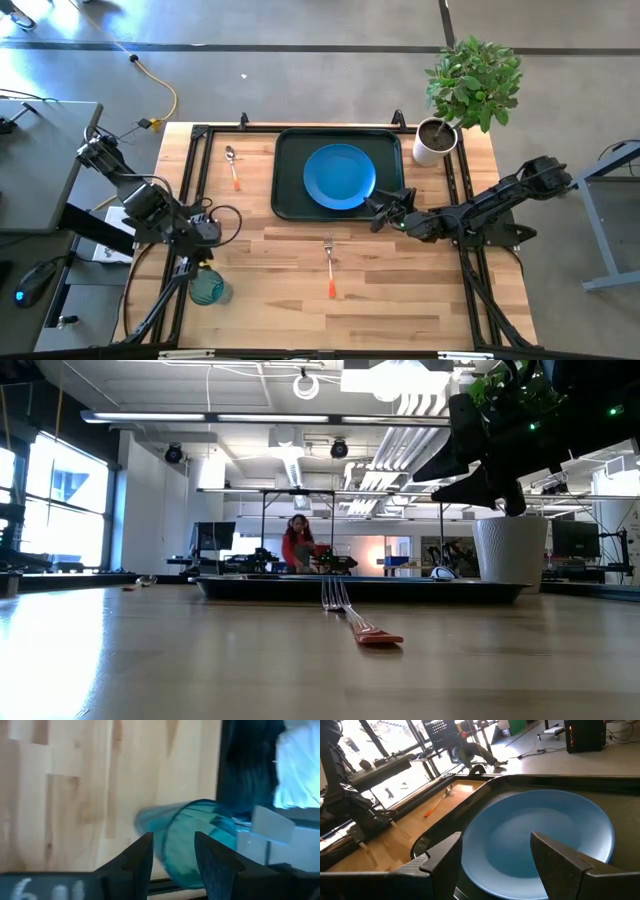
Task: Pick and place plate/cup/fork/spoon on tray
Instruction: Put the blue cup to the top left of the blue plate on the green tray
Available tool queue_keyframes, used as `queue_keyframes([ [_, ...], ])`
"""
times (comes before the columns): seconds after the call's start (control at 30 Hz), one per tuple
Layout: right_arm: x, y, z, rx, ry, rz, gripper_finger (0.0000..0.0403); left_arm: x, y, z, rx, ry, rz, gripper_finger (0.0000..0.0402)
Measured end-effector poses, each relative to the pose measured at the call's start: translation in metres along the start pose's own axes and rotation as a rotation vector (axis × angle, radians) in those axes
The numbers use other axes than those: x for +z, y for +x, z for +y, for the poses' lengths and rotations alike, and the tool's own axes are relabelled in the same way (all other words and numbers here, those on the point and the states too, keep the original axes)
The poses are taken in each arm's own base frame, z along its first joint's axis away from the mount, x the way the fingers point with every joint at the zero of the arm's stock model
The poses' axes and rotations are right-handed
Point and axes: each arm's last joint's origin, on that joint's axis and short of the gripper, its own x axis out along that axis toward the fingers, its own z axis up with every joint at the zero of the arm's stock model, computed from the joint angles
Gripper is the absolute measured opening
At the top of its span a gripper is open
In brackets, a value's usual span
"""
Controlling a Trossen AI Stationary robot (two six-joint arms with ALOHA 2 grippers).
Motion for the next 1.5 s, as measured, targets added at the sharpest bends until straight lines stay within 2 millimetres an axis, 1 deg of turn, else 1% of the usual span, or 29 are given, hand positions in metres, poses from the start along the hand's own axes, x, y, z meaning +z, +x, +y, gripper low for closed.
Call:
queue_keyframes([
  [0.13, 0.0, 0.0, 0.0, 0.006, 0.0, 0.004, 0.0226, 0.0, 0.004, 0.001, 0.061, -0.006, 0.009, 0.0136],
  [0.43, 0.0, 0.0, 0.001, 0.021, 0.022, 0.017, 0.0226, 0.004, 0.031, -0.011, 0.137, 0.072, 0.102, 0.0146],
  [0.6, -0.001, 0.0, 0.001, 0.023, 0.026, 0.018, 0.0226, 0.003, 0.042, -0.018, 0.127, 0.077, 0.19, 0.016],
  [0.8, 0.0, 0.0, 0.001, 0.023, 0.026, 0.018, 0.0226, 0.003, 0.05, -0.021, 0.158, 0.099, 0.204, 0.0163],
  [0.87, -0.001, 0.0, 0.001, 0.023, 0.026, 0.018, 0.0226, 0.005, 0.053, -0.021, 0.168, 0.137, 0.211, 0.0154],
  [0.93, 0.0, 0.0, 0.001, 0.023, 0.023, 0.018, 0.0226, 0.007, 0.059, -0.021, 0.181, 0.177, 0.228, 0.0136],
  [1.07, -0.001, 0.0, 0.001, 0.024, 0.021, 0.019, 0.0226, 0.014, 0.069, -0.018, 0.208, 0.227, 0.263, 0.0076],
  [1.2, -0.001, 0.0, 0.001, 0.027, 0.019, 0.021, 0.0226, 0.026, 0.074, -0.009, 0.239, 0.228, 0.263, 0.0015],
  [1.27, -0.001, 0.0, 0.001, 0.032, 0.018, 0.026, 0.0226, 0.033, 0.073, -0.003, 0.247, 0.192, 0.245, 0.0008],
  [1.37, -0.002, 0.0, 0.0, 0.029, 0.008, 0.033, 0.0226, 0.042, 0.07, 0.008, 0.269, 0.152, 0.225, 0.0016],
  [1.5, -0.003, 0.0, -0.001, 0.023, -0.007, 0.043, 0.0226, 0.059, 0.054, 0.018, 0.327, 0.118, 0.174, 0.0016],
])
